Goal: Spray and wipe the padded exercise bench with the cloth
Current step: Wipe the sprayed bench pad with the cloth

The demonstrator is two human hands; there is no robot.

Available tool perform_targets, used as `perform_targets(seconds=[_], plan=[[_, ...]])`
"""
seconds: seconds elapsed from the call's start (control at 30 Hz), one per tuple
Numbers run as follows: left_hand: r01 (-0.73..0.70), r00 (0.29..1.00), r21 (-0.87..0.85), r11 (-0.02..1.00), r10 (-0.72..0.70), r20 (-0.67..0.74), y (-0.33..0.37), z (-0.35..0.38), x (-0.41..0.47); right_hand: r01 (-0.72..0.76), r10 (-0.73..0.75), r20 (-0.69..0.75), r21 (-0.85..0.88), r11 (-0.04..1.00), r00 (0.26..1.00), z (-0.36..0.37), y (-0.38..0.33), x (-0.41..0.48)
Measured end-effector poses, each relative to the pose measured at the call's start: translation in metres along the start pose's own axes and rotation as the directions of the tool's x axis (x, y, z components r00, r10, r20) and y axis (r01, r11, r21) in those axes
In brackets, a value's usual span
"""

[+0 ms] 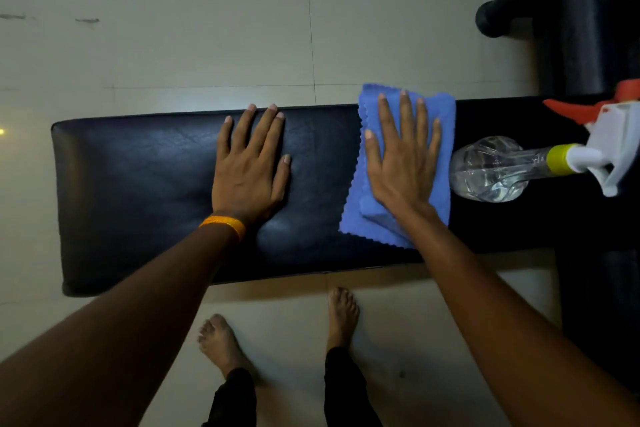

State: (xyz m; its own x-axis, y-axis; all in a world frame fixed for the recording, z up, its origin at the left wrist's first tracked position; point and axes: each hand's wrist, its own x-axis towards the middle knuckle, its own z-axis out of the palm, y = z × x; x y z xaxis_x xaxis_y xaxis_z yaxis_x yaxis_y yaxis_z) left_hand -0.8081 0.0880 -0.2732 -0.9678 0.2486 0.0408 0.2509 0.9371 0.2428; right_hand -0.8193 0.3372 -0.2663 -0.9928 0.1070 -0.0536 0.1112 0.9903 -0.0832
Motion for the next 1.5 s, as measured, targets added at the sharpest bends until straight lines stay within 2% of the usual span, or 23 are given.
perform_targets(seconds=[0.07, 0.13, 0.17, 0.23, 0.3, 0.33, 0.37, 0.47, 0.53, 0.6, 0.67, 0.77, 0.83, 0.87, 0.93, 1.0, 1.07, 1.17, 1.23, 1.3, 1.33, 1.4, 1.5], plan=[[0.003, 1.000, -0.009, 1.000, -0.003, -0.005, 0.000, -0.001, 0.001, -0.207, 0.209, -0.062, 0.030, 0.978, 0.976, 0.005, -0.033, -0.008], [0.003, 1.000, -0.012, 1.000, -0.003, -0.008, 0.000, 0.000, 0.000, -0.256, 0.259, -0.063, 0.062, 0.965, 0.964, 0.006, -0.067, -0.033], [0.001, 1.000, -0.014, 1.000, -0.001, -0.010, 0.000, 0.001, 0.000, -0.172, 0.173, -0.028, 0.045, 0.984, 0.984, 0.006, -0.079, -0.050], [-0.009, 1.000, -0.024, 1.000, 0.008, -0.014, -0.002, 0.002, 0.000, 0.188, -0.188, 0.074, 0.002, 0.982, 0.979, 0.005, -0.078, -0.073], [-0.008, 1.000, -0.027, 1.000, 0.008, -0.022, -0.003, 0.002, -0.001, 0.487, -0.487, 0.117, 0.030, 0.873, 0.866, 0.000, -0.046, -0.057], [-0.008, 1.000, -0.024, 1.000, 0.007, -0.023, -0.003, 0.002, -0.001, 0.533, -0.533, 0.116, 0.032, 0.846, 0.838, -0.001, -0.029, -0.041], [-0.008, 1.000, -0.022, 1.000, 0.008, -0.024, -0.002, 0.002, -0.001, 0.506, -0.506, 0.107, 0.024, 0.862, 0.856, 0.000, -0.015, -0.024], [-0.005, 1.000, -0.021, 1.000, 0.005, -0.029, -0.003, 0.002, 0.000, 0.151, -0.152, 0.041, 0.024, 0.988, 0.988, -0.002, -0.003, 0.005], [-0.004, 1.000, -0.025, 1.000, 0.004, -0.025, -0.003, 0.001, 0.000, -0.027, 0.027, -0.001, 0.032, 0.999, 1.000, -0.001, -0.019, -0.009], [-0.002, 1.000, -0.020, 1.000, 0.001, -0.025, -0.003, 0.001, 0.000, -0.100, 0.100, 0.009, 0.020, 0.995, 0.995, -0.001, -0.036, -0.045], [-0.003, 1.000, -0.018, 1.000, 0.003, -0.022, -0.003, 0.001, 0.000, -0.021, 0.023, 0.054, -0.035, 0.999, 0.998, 0.000, -0.041, -0.087], [-0.008, 0.999, -0.034, 0.999, 0.007, -0.034, -0.003, 0.000, -0.001, 0.337, -0.330, 0.124, -0.037, 0.941, 0.936, -0.004, -0.009, -0.099], [-0.012, 0.999, -0.044, 0.999, 0.010, -0.045, -0.003, 0.000, -0.002, 0.388, -0.383, 0.127, -0.017, 0.922, 0.915, -0.006, 0.013, -0.085], [-0.012, 0.999, -0.048, 0.999, 0.010, -0.044, -0.003, -0.001, -0.002, 0.297, -0.293, 0.108, -0.032, 0.954, 0.950, -0.005, 0.017, -0.082], [-0.010, 0.999, -0.054, 0.998, 0.009, -0.032, -0.003, -0.001, -0.003, -0.011, 0.012, 0.023, -0.036, 0.999, 1.000, 0.000, 0.001, -0.092], [-0.011, 0.999, -0.088, 0.996, 0.008, -0.035, -0.002, -0.003, -0.003, -0.263, 0.262, -0.055, -0.001, 0.965, 0.963, 0.010, -0.039, -0.113], [0.006, 0.998, -0.170, 0.985, -0.017, -0.062, -0.004, -0.008, -0.002, -0.311, 0.314, -0.061, 0.050, 0.949, 0.947, 0.015, -0.086, -0.135], [0.050, 0.993, -0.210, 0.976, -0.071, -0.093, -0.012, -0.023, -0.008, -0.067, 0.066, 0.028, 0.038, 0.997, 0.997, 0.015, -0.126, -0.156], [0.074, 0.991, -0.175, 0.982, -0.093, -0.101, -0.028, -0.032, -0.021, 0.218, -0.217, 0.078, -0.003, 0.976, 0.973, 0.012, -0.109, -0.145], [0.120, 0.987, -0.116, 0.986, -0.132, -0.097, -0.052, -0.039, -0.040, 0.318, -0.314, 0.098, -0.032, 0.947, 0.944, 0.008, -0.072, -0.108], [0.156, 0.983, -0.086, 0.984, -0.164, -0.087, -0.065, -0.042, -0.049, 0.261, -0.257, 0.080, -0.042, 0.964, 0.963, 0.008, -0.056, -0.086], [0.245, 0.966, -0.050, 0.968, -0.248, -0.070, -0.088, -0.045, -0.065, -0.002, 0.002, 0.006, -0.030, 1.000, 1.000, 0.009, -0.040, -0.049], [0.332, 0.939, -0.048, 0.942, -0.335, -0.073, -0.106, -0.046, -0.082, -0.345, 0.345, -0.106, 0.019, 0.938, 0.933, 0.017, -0.074, -0.032]])
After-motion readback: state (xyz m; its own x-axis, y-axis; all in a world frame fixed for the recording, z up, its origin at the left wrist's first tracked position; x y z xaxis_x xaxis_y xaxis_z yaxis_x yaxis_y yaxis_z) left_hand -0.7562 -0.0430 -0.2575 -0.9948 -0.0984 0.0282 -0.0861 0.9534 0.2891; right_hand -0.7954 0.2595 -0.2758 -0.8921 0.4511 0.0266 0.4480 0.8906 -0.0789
